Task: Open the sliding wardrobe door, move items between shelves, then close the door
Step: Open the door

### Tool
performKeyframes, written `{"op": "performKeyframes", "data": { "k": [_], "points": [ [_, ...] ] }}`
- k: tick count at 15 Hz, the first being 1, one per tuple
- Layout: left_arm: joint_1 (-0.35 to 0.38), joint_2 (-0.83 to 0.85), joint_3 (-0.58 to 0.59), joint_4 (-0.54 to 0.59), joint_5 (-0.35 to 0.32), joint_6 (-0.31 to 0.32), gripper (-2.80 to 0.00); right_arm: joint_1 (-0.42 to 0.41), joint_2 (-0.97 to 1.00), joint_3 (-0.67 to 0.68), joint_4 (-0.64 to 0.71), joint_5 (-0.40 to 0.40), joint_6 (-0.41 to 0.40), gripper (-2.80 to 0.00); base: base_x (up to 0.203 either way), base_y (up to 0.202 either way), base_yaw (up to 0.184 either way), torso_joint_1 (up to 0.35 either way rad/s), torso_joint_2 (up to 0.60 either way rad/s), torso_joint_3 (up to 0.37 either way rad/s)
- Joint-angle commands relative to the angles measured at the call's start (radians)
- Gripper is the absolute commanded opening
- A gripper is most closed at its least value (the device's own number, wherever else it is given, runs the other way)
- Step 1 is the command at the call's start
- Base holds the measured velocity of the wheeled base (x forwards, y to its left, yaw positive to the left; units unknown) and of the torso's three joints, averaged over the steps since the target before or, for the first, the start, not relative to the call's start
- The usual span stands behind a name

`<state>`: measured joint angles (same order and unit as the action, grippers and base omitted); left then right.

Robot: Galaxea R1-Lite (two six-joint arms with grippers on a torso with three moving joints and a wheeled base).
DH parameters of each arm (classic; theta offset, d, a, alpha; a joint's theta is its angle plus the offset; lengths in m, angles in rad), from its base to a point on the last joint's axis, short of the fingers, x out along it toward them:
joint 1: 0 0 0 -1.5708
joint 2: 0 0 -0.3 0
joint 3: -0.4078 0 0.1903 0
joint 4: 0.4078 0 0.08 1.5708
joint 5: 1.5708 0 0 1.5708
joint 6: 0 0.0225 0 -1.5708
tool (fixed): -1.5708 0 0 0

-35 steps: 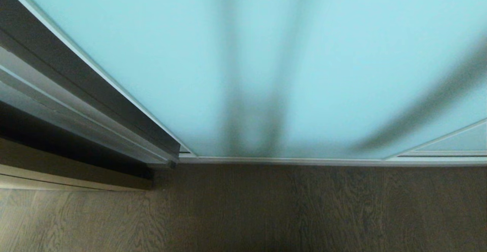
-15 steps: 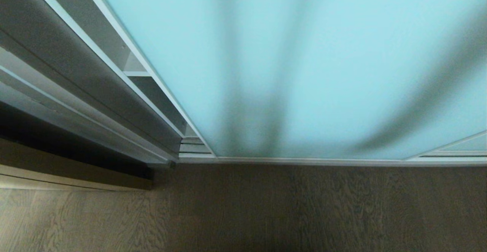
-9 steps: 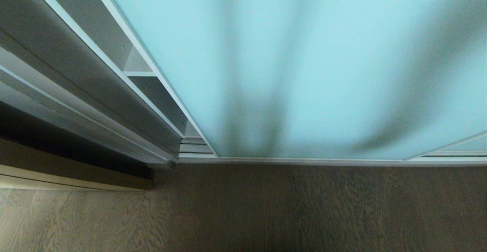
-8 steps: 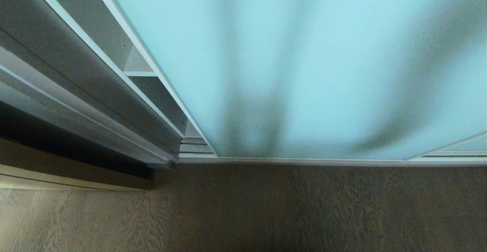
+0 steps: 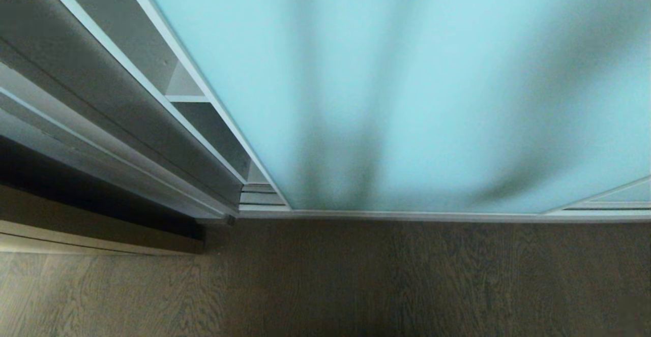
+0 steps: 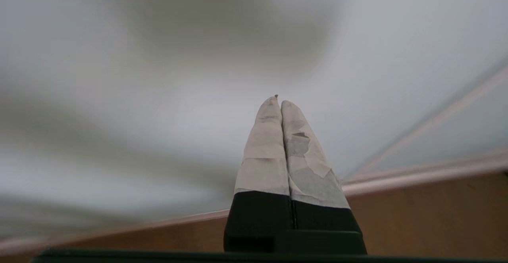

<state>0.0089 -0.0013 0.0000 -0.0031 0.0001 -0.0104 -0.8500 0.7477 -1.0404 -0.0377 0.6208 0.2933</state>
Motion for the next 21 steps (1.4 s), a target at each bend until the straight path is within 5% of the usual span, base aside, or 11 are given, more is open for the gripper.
{"op": "performKeyframes", "data": {
  "k": [1,6,9,17,21],
  "points": [
    [0.000,0.001,0.002,0.000,0.001,0.000,-2.80,0.136,-0.041,-0.003,0.038,-0.065,-0.023,-2.80,0.000,0.000,0.000,0.000,0.00,0.000],
    [0.000,0.001,0.002,0.000,0.001,0.000,-2.80,0.561,-0.196,0.105,0.235,-0.381,-0.326,-2.80,0.000,0.000,0.000,0.000,0.00,0.000],
    [0.000,0.001,0.002,-0.001,0.000,0.000,-2.80,0.719,-0.347,0.320,0.263,-0.531,-0.393,-2.80,0.000,0.000,0.000,0.000,0.00,0.000],
    [0.000,0.001,0.001,0.000,0.001,0.000,-2.80,0.836,-0.733,0.808,0.246,-0.546,-0.389,-2.80,0.000,0.000,0.000,0.000,0.00,0.000],
    [0.000,0.001,0.002,0.000,0.000,0.000,-2.80,0.843,-0.749,1.018,0.044,-0.598,-0.281,-2.80,0.000,0.000,0.000,0.000,0.00,0.000]
  ]
}}
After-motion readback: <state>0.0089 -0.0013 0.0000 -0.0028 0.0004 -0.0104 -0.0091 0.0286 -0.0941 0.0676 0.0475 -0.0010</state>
